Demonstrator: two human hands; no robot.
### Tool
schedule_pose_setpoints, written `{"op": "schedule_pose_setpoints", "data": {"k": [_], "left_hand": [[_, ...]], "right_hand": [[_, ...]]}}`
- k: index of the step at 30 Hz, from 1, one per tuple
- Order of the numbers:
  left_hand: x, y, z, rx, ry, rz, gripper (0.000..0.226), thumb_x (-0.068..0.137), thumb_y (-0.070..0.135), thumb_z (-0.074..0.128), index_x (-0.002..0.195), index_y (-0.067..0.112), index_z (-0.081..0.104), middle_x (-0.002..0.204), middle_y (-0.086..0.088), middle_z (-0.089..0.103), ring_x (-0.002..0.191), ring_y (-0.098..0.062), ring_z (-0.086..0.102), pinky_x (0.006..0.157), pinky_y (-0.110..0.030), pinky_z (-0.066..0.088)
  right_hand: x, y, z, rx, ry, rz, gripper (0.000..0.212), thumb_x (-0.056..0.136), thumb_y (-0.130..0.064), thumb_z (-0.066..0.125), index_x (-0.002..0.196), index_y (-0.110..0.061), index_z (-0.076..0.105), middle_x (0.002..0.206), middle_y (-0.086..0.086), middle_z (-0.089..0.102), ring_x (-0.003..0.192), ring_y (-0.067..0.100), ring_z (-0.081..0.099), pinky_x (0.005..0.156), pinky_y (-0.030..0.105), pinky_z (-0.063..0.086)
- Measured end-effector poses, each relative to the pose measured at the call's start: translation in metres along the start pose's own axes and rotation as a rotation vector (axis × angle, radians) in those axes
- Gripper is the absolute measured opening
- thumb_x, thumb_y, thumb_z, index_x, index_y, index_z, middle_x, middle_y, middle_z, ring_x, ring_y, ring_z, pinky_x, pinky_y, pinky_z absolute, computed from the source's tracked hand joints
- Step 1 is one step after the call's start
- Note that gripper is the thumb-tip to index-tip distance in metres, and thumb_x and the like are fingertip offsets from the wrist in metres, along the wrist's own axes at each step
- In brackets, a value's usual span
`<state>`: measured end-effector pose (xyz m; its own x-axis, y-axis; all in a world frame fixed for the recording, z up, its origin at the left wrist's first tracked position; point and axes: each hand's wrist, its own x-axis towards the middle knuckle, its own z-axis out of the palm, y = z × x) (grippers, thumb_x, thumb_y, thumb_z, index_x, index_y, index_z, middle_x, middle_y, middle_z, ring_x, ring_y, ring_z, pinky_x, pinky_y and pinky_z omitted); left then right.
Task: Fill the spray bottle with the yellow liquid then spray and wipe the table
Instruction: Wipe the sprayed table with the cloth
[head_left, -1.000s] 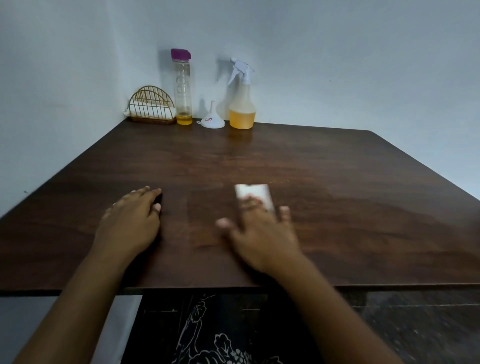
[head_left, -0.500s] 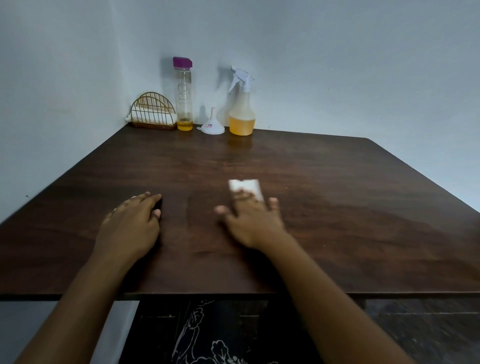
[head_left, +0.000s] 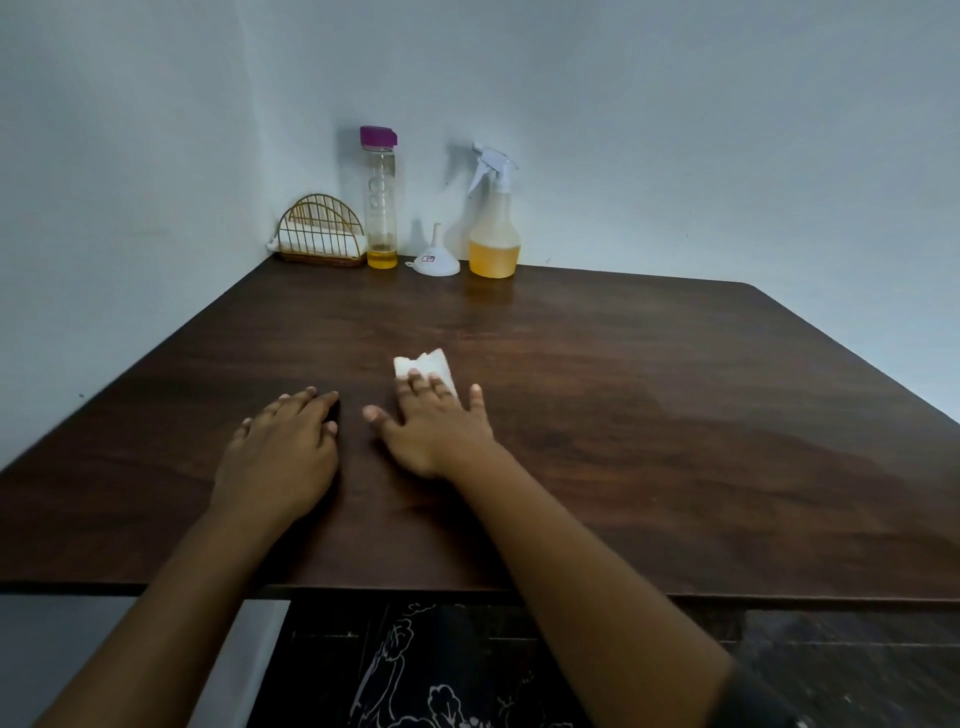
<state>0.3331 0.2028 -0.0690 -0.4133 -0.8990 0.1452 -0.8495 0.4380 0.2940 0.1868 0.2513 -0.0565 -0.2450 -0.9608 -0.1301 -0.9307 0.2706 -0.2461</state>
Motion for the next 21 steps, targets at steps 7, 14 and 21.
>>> {"op": "schedule_pose_setpoints", "data": {"k": [7, 14, 21], "left_hand": [[-0.004, 0.004, -0.001, 0.030, 0.000, -0.001, 0.048, 0.098, 0.035, 0.031, 0.145, 0.027, 0.030, 0.156, 0.002, 0.025, 0.145, -0.019, 0.019, 0.115, -0.045, 0.017], [-0.004, 0.015, 0.000, 0.044, -0.034, -0.015, 0.049, 0.099, 0.039, 0.025, 0.147, 0.028, 0.024, 0.158, 0.002, 0.019, 0.146, -0.021, 0.012, 0.116, -0.046, 0.012], [-0.003, 0.013, 0.000, 0.034, -0.036, -0.020, 0.049, 0.099, 0.039, 0.027, 0.146, 0.029, 0.027, 0.157, 0.003, 0.021, 0.146, -0.019, 0.014, 0.116, -0.046, 0.013]], "right_hand": [[-0.051, 0.182, -0.043, 0.006, 0.097, 0.542, 0.070, 0.093, -0.063, 0.013, 0.151, -0.027, -0.004, 0.159, -0.003, -0.008, 0.147, 0.015, -0.007, 0.114, 0.055, -0.008], [-0.027, 0.135, -0.040, 0.000, 0.071, 0.470, 0.079, 0.092, -0.065, 0.014, 0.151, -0.016, -0.006, 0.159, 0.003, -0.009, 0.147, 0.018, -0.009, 0.114, 0.052, -0.011], [0.014, -0.019, -0.002, -0.016, 0.020, -0.004, 0.070, 0.096, -0.058, 0.013, 0.151, -0.017, 0.000, 0.160, 0.001, -0.006, 0.147, 0.017, -0.009, 0.112, 0.051, -0.016]]}}
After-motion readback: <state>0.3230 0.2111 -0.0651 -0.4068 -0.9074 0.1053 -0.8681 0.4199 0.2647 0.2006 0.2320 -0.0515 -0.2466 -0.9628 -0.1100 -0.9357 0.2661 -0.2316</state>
